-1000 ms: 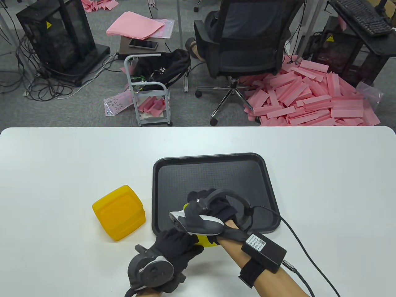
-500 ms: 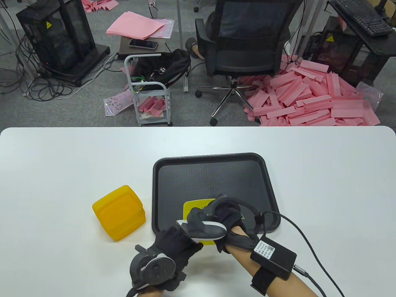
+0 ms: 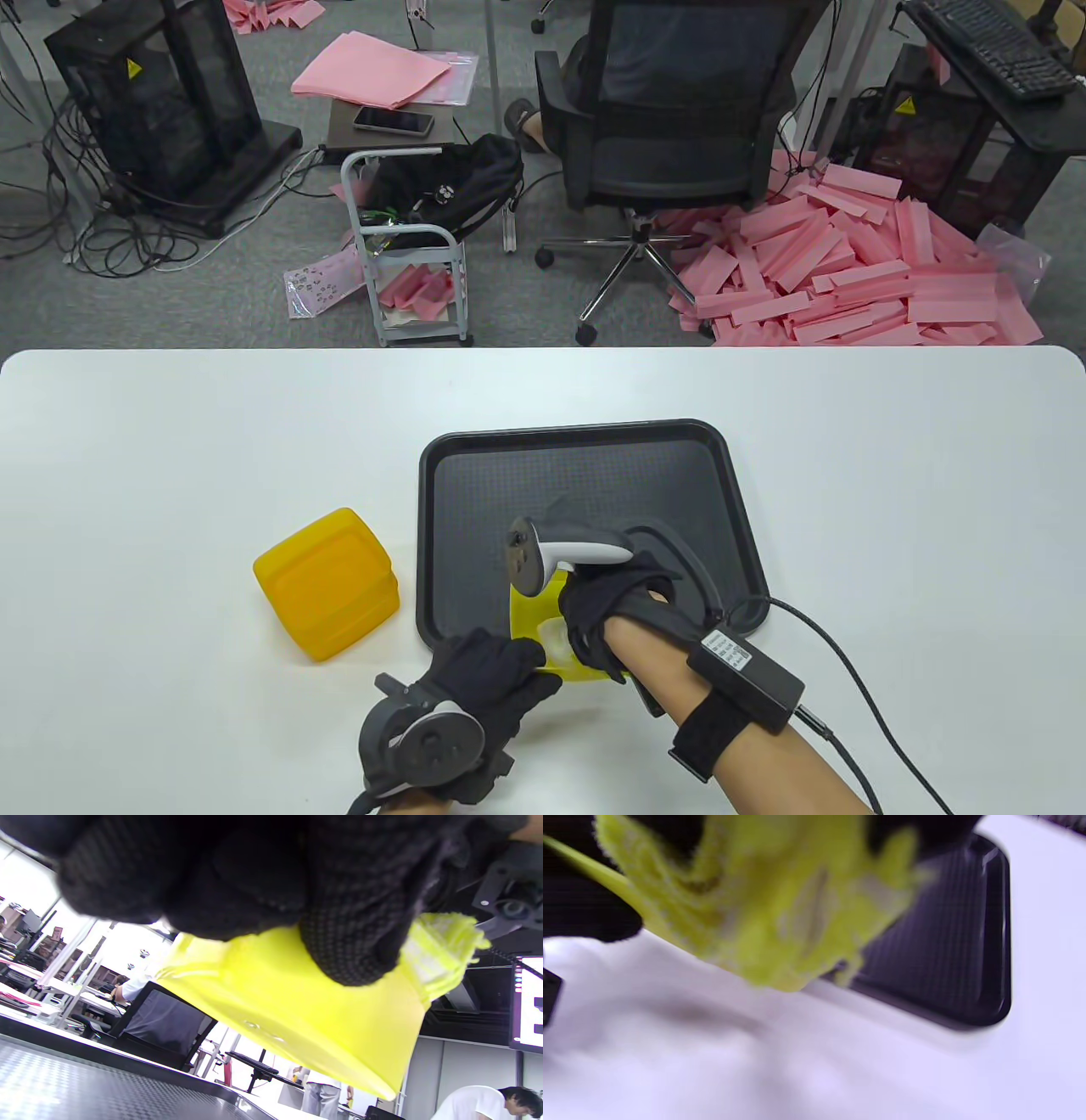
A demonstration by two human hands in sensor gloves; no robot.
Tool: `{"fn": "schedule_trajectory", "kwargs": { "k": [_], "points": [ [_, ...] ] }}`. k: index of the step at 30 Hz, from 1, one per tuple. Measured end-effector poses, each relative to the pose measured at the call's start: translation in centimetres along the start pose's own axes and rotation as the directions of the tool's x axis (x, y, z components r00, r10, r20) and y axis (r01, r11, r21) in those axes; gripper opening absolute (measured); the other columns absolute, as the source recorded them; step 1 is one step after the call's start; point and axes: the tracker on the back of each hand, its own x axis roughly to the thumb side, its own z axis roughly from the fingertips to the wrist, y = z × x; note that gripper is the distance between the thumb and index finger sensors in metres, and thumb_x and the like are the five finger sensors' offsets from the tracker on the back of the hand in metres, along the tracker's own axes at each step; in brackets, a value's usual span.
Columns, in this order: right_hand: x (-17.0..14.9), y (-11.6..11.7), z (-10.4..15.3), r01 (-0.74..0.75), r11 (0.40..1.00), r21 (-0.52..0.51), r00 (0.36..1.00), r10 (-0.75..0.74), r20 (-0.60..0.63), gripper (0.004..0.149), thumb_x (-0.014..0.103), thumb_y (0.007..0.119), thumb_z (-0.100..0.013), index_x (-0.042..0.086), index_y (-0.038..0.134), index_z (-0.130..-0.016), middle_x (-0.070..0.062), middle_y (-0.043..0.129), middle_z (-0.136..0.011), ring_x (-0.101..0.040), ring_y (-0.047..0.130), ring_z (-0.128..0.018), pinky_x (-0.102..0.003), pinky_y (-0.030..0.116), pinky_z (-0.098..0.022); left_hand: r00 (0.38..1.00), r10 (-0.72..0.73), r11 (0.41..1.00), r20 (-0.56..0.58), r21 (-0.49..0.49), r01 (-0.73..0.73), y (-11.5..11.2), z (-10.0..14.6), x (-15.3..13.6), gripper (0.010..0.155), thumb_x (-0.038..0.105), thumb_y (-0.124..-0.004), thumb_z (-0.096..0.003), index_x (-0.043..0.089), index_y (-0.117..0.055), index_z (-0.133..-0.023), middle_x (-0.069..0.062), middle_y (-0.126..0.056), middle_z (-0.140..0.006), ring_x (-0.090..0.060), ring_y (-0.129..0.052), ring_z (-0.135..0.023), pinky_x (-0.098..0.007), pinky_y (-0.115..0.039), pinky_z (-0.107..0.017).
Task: Wipe plastic food containers with dish cloth
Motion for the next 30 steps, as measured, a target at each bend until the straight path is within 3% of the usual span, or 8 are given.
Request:
{"fn": "schedule_trajectory", "kwargs": {
  "k": [4,9,11,23,26,30],
  "points": [
    [-0.8,0.0,-0.7,0.223,0.975,0.023,0.966,-0.224,0.131,0.048,0.037,0.074,-0.055,0.015,0.068,-0.098,-0.003,0.093,-0.083,-0.023,0.099,-0.037,-0.023,0.088,-0.013,1.000,0.010,1.000,0.010,0.005,-0.010,-0.1,0.1,0.3,0.044,0.054,-0.095,-0.0320,0.023,-0.099,-0.063,0.002,-0.104,-0.034,-0.021,-0.103,-0.029,-0.040,-0.091,-0.025],
    [-2.4,0.4,-1.5,0.416,0.909,0.037,0.899,-0.417,0.136,0.048,0.037,0.073,-0.056,0.014,0.068,-0.098,-0.003,0.093,-0.082,-0.021,0.099,-0.035,-0.022,0.088,-0.011,1.000,-0.007,1.000,0.006,0.014,0.007,0.0,0.1,0.3,0.045,0.054,-0.096,-0.0323,0.022,-0.099,-0.064,0.002,-0.104,-0.033,-0.021,-0.103,-0.029,-0.040,-0.090,-0.024],
    [-3.0,0.8,-1.8,0.535,0.845,0.013,0.832,-0.530,0.163,0.048,0.035,0.074,-0.055,0.013,0.069,-0.097,-0.005,0.094,-0.081,-0.023,0.098,-0.035,-0.023,0.087,-0.011,1.000,-0.016,1.000,0.003,0.019,0.016,-0.1,0.0,0.2,0.046,0.054,-0.096,-0.0323,0.021,-0.098,-0.064,0.002,-0.103,-0.033,-0.022,-0.103,-0.029,-0.040,-0.090,-0.025],
    [-4.8,2.5,-2.5,0.786,0.617,-0.031,0.605,-0.759,0.241,0.049,0.036,0.073,-0.056,0.013,0.066,-0.098,-0.004,0.093,-0.082,-0.022,0.099,-0.036,-0.022,0.088,-0.011,0.999,-0.053,0.998,-0.014,0.020,0.053,-0.2,0.0,0.0,0.048,0.054,-0.096,-0.0323,0.018,-0.098,-0.063,0.002,-0.104,-0.033,-0.021,-0.103,-0.028,-0.040,-0.091,-0.024],
    [-5.3,2.8,-2.5,0.855,0.517,-0.030,0.501,-0.812,0.297,0.048,0.035,0.073,-0.056,0.013,0.066,-0.098,-0.004,0.093,-0.082,-0.023,0.099,-0.036,-0.023,0.088,-0.011,0.997,-0.067,0.997,-0.022,0.024,0.068,-0.2,0.0,-0.1,0.047,0.055,-0.096,-0.0325,0.019,-0.098,-0.063,0.003,-0.104,-0.032,-0.020,-0.104,-0.028,-0.039,-0.091,-0.024],
    [-5.7,3.0,-2.1,0.915,0.393,0.090,0.335,-0.864,0.376,0.048,0.035,0.072,-0.058,0.013,0.063,-0.100,-0.005,0.091,-0.083,-0.025,0.099,-0.040,-0.025,0.089,-0.015,0.998,-0.039,0.999,-0.049,0.023,0.040,-0.3,-0.1,-0.6,0.045,0.055,-0.094,-0.0333,0.022,-0.098,-0.064,0.004,-0.104,-0.033,-0.020,-0.104,-0.028,-0.039,-0.091,-0.024]
  ]
}}
